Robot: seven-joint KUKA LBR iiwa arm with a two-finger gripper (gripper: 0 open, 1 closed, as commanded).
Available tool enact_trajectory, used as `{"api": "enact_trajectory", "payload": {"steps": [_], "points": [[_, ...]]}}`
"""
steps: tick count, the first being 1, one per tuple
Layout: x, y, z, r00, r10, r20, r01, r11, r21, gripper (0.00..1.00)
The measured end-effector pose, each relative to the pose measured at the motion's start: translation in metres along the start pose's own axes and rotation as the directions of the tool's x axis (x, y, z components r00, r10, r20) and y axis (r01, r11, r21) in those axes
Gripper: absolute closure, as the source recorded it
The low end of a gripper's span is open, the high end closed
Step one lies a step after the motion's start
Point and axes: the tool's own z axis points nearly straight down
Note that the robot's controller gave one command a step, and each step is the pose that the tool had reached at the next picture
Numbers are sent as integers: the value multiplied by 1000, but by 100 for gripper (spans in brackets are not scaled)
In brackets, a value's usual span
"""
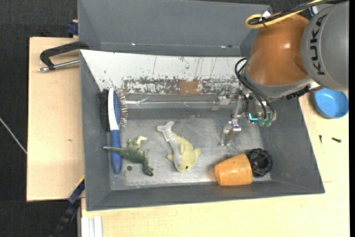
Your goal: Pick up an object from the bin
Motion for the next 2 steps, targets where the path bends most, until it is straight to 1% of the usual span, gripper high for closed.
{"api": "enact_trajectory", "payload": {"steps": [1,2], "points": [[33,61,82,998,-66,12,66,998,1,0],[46,82,79,999,-32,17,32,999,1,0]]}}
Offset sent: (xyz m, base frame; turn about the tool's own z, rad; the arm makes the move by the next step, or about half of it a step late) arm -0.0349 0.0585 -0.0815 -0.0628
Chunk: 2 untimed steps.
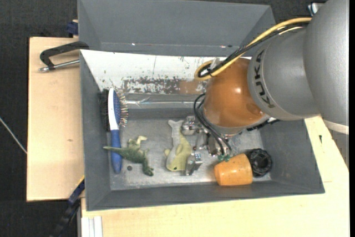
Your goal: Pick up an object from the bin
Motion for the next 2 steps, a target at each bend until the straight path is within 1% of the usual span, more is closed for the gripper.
{"api": "enact_trajectory", "payload": {"steps": [1,2], "points": [[0,0,0,1000,-1,1,1,1000,-1,100],[-8,-3,-133,1000,-17,5,17,1000,-1,100]]}}
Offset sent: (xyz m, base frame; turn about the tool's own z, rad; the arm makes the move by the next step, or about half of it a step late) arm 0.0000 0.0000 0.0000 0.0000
